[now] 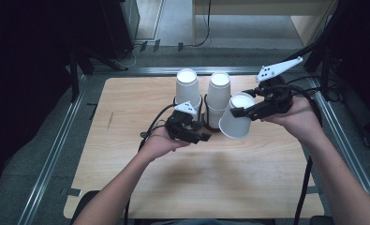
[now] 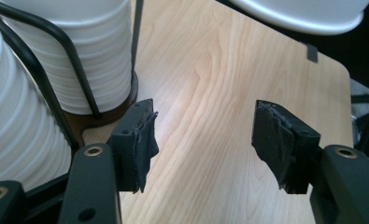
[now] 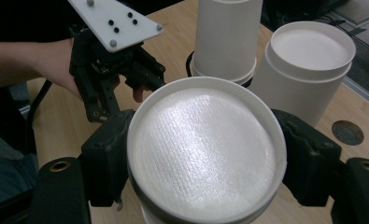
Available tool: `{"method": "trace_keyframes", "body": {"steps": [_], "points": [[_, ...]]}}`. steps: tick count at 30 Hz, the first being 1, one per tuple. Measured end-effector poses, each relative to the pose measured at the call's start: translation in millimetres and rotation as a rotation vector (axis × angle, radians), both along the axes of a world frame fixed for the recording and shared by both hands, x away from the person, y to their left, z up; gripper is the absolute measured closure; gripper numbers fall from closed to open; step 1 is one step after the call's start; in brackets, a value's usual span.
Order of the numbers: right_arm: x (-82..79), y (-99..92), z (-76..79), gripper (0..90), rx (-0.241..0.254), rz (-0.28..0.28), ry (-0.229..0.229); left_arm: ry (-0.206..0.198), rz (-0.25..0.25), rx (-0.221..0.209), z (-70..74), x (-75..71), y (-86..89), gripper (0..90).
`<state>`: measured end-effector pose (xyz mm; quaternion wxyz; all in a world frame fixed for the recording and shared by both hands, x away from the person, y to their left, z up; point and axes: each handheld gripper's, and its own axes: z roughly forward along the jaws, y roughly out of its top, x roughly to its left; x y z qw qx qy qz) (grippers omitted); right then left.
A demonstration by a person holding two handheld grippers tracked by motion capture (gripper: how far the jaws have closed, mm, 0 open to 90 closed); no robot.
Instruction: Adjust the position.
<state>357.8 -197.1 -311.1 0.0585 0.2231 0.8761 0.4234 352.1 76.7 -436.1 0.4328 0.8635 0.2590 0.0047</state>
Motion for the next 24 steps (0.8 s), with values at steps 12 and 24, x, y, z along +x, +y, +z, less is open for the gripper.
{"method": "trace_keyframes", "body": {"steps": [12,24], "points": [[-9.4,4.9,-39.8,26.8,-0.016,0.061,0.009,-0.021,-0.099,0.017,-9.4,-5.3,5.6,35.9],[-13.2,13.5,-72.3,26.7,-0.013,0.102,0.034,0.010,-0.122,0.031,-18.0,-8.3,12.8,20.3]]}}
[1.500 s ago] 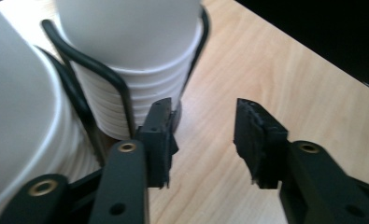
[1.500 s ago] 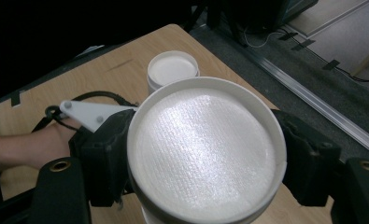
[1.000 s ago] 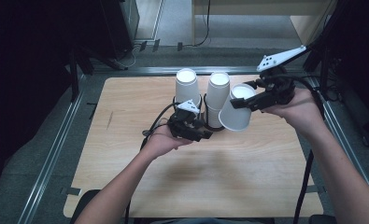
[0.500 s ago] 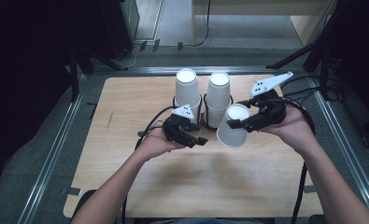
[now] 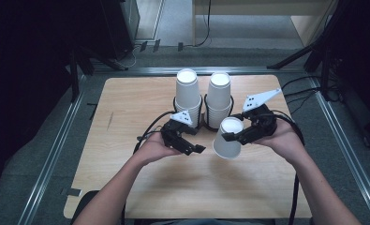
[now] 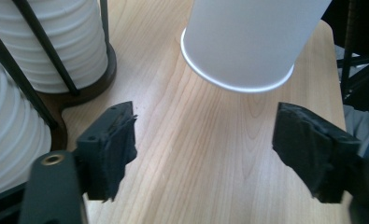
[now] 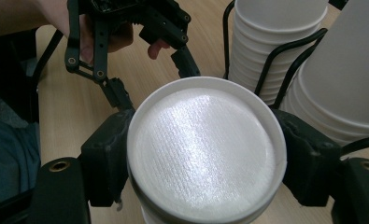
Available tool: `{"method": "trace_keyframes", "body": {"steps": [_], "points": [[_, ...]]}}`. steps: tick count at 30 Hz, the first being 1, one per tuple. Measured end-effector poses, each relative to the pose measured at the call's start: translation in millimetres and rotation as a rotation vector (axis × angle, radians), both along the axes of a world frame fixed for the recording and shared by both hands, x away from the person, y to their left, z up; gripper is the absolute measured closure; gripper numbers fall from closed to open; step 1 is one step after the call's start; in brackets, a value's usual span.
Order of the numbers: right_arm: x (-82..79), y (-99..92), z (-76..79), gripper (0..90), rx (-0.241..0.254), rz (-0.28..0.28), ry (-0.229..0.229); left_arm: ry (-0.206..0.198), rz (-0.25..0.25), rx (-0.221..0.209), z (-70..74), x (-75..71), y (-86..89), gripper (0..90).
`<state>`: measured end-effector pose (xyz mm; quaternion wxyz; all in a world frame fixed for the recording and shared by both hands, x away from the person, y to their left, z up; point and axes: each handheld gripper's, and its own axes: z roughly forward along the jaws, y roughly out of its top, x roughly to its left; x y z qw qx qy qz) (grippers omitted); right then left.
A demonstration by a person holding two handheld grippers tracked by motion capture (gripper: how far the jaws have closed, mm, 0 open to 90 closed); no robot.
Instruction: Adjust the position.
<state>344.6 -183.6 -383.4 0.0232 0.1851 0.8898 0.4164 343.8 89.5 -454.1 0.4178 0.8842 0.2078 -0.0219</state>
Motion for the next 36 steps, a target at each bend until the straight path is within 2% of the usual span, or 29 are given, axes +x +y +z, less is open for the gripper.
{"method": "trace_keyframes", "body": {"steps": [5,8,10,12,17,22,36], "points": [[-0.5,2.4,-10.3,26.7,0.013,0.009,0.013,0.016,-0.014,-0.007,-1.5,0.3,1.0,13.8],[-0.3,3.8,-15.7,26.7,0.017,0.011,0.022,0.026,-0.052,-0.010,-3.2,-0.5,0.3,9.4],[-0.2,4.3,-16.9,26.7,0.018,0.010,0.021,0.026,-0.057,-0.013,-3.8,-0.6,0.0,8.5],[0.5,6.2,-21.8,26.7,0.026,0.016,0.031,0.038,-0.059,-0.024,-6.0,-0.4,-0.8,3.5],[1.4,12.1,-28.9,26.7,0.037,0.031,0.044,0.058,-0.069,-0.028,-10.5,0.3,-2.1,2.1],[1.8,19.9,-34.8,26.7,0.048,0.043,0.065,0.059,-0.074,-0.025,-13.2,0.4,-3.5,2.1],[0.5,35.5,-39.5,26.7,0.087,0.071,0.094,0.071,-0.087,-0.071,-19.6,0.2,-9.1,0.6]]}}
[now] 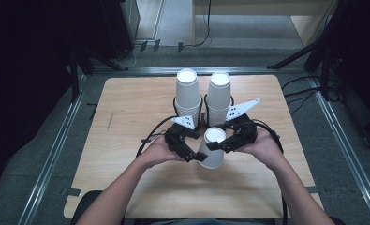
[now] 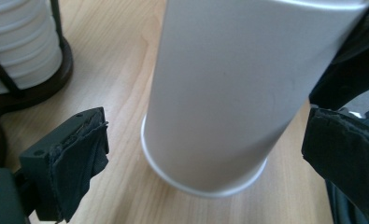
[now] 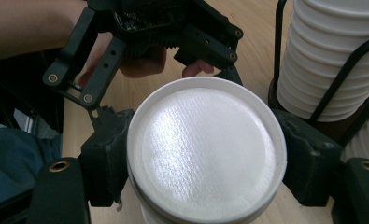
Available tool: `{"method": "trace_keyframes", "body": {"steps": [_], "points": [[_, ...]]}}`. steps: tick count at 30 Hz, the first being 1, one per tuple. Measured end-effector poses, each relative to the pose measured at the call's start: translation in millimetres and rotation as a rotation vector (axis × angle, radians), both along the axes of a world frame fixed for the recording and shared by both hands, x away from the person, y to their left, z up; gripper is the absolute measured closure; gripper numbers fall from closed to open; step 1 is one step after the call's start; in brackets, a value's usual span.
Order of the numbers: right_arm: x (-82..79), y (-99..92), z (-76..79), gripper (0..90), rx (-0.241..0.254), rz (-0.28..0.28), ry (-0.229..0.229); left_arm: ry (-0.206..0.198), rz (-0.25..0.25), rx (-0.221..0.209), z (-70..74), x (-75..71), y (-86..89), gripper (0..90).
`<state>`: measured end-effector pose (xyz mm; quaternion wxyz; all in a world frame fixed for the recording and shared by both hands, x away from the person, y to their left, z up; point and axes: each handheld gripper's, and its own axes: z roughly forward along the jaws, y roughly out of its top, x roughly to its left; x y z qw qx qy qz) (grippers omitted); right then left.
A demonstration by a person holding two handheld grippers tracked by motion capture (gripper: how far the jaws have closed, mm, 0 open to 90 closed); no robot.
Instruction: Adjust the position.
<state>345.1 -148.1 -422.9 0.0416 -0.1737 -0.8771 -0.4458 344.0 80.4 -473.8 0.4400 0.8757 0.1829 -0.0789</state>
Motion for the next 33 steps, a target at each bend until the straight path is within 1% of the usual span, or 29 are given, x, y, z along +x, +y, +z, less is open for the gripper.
{"method": "trace_keyframes", "body": {"steps": [3,6,7,13,14,17,18,20,21,22,23,25,30,31,33], "points": [[0.1,0.8,0.7,26.7,0.013,0.001,0.004,0.001,-0.001,0.001,-0.8,-0.3,-1.3,0.6],[0.3,2.0,1.3,26.7,0.029,0.003,0.010,0.002,-0.004,-0.007,-1.6,-0.6,-2.6,0.6],[0.4,2.5,1.4,26.7,0.030,0.002,0.006,0.003,-0.008,-0.009,-2.0,-1.2,-3.7,0.6],[0.8,6.0,3.3,26.7,0.046,0.002,0.009,0.004,-0.021,-0.004,-3.9,-2.6,-6.6,0.7],[0.5,7.7,5.1,26.7,0.058,0.006,0.011,0.002,-0.023,-0.001,-4.3,-3.0,-7.5,0.6],[0.1,8.6,6.6,26.7,0.063,0.008,0.011,0.002,-0.023,-0.007,-4.3,-3.0,-7.5,0.7],[-0.1,8.8,8.0,26.8,0.075,0.007,0.012,-0.008,-0.027,-0.017,-3.8,-3.5,-7.1,1.7],[0.1,8.6,8.3,26.8,0.086,0.005,0.017,-0.012,-0.042,-0.036,-2.6,-3.9,-5.7,7.7],[0.1,8.6,8.3,26.8,0.086,0.005,0.017,-0.012,-0.042,-0.036,-2.6,-3.9,-5.7,9.6],[0.8,8.3,8.0,26.8,0.089,0.004,0.017,-0.030,-0.046,-0.041,-1.8,-5.1,-5.5,9.6],[2.0,7.2,7.1,26.9,0.099,0.003,0.031,-0.047,-0.054,-0.041,-0.6,-5.9,-4.6,11.7],[2.6,6.2,6.2,27.0,0.103,0.004,0.035,-0.061,-0.057,-0.040,-0.3,-6.2,-3.8,12.7],[3.9,4.6,5.1,26.9,0.109,0.006,0.045,-0.058,-0.066,-0.035,0.5,-5.2,-3.1,16.1],[4.4,4.1,4.2,26.7,0.111,0.000,0.057,-0.046,-0.067,-0.030,0.4,-4.9,-3.4,16.6],[4.9,3.9,3.6,26.5,0.112,0.001,0.064,-0.045,-0.069,-0.025,0.4,-5.2,-3.4,17.6]]}}
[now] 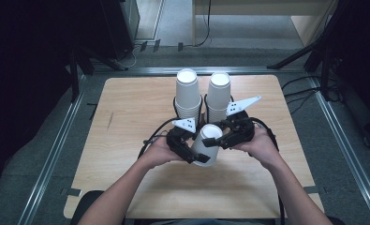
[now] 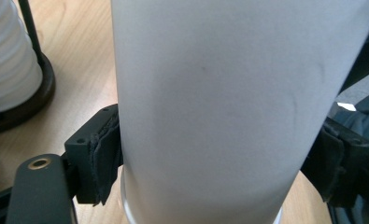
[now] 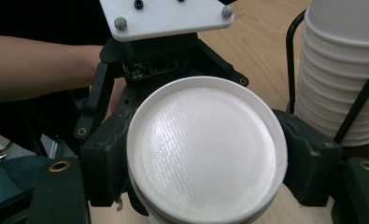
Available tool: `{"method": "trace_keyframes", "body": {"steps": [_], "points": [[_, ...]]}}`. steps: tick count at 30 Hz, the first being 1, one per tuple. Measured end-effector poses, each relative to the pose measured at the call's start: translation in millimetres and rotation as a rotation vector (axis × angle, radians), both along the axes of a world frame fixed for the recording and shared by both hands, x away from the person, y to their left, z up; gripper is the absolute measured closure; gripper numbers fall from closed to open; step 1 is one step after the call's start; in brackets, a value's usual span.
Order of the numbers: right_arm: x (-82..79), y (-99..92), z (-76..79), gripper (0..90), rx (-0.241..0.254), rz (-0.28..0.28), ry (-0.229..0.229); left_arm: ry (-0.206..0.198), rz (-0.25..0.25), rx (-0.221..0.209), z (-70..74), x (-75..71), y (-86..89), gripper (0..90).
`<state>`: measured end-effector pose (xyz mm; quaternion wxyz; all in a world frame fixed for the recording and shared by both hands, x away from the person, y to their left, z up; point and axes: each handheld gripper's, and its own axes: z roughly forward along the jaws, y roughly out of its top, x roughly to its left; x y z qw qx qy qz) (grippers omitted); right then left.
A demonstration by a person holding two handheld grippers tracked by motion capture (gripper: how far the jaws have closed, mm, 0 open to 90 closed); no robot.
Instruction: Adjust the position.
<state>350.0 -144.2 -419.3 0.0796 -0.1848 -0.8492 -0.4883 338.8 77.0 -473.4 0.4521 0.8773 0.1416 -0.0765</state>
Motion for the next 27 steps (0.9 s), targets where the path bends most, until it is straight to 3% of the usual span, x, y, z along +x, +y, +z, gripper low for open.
{"method": "trace_keyframes", "body": {"steps": [2,5,9,10,12,15,18,19,20,24,27], "points": [[0.7,-0.2,-1.5,25.2,-0.009,0.011,0.026,0.012,-0.010,0.009,0.5,-0.7,0.7,18.2],[0.8,-0.1,-1.7,17.9,-0.023,0.011,0.027,0.023,0.001,0.007,1.5,0.4,3.8,18.4],[0.2,-2.1,-2.4,17.7,-0.056,0.006,0.027,0.037,0.009,0.009,4.0,3.4,10.1,18.6],[0.4,-2.8,-3.1,17.7,-0.065,0.001,0.025,0.015,0.009,0.039,6.8,3.9,12.7,18.5],[0.6,-5.0,-4.9,17.7,-0.085,0.005,0.029,0.013,0.016,0.037,8.7,4.6,16.0,18.6],[-0.8,-6.8,-7.5,17.7,-0.104,0.013,0.021,0.011,0.025,0.048,11.4,6.1,19.7,18.6],[-4.8,-7.1,-14.4,18.0,-0.169,0.010,-0.020,0.011,0.039,0.043,14.1,7.4,23.1,18.5],[-4.8,-7.1,-14.4,18.0,-0.169,0.010,-0.020,0.022,0.036,0.055,14.8,8.7,23.7,18.5],[-6.3,-7.2,-17.5,18.1,-0.181,0.011,-0.018,0.003,0.038,0.093,16.8,8.5,23.1,18.5],[-7.3,-7.7,-21.7,18.1,-0.203,0.003,-0.013,-0.001,0.032,0.116,19.5,7.8,21.3,18.4],[-8.9,-10.3,-25.8,18.5,-0.223,0.006,-0.017,0.004,0.013,0.172,21.7,9.6,19.7,18.3]]}}
